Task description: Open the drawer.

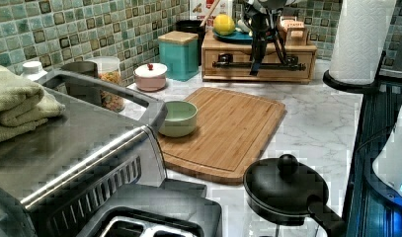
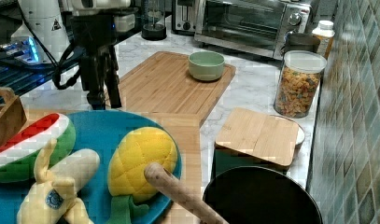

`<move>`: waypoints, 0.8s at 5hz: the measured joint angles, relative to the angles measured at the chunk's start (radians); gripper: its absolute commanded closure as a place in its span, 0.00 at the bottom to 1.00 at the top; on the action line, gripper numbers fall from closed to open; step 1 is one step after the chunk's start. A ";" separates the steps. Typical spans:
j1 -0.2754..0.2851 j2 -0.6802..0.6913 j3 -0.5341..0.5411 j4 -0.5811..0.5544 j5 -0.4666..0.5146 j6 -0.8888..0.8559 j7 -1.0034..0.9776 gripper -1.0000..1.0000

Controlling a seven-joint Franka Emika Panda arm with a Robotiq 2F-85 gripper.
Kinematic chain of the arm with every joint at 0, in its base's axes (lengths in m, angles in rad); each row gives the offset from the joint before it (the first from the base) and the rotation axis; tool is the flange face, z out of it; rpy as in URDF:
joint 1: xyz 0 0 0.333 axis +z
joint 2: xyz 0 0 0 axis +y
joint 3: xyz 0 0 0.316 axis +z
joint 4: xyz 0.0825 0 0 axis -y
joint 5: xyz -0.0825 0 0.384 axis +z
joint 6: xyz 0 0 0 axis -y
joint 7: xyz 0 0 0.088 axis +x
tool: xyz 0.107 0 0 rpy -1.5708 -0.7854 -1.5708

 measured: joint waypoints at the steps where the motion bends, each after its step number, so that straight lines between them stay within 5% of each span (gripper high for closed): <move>1: -0.007 0.045 -0.001 -0.004 0.014 0.020 0.000 0.00; 2: 0.006 0.072 -0.020 -0.004 -0.043 0.042 0.000 0.00; 4: -0.019 0.068 0.015 0.014 0.040 -0.032 -0.072 0.00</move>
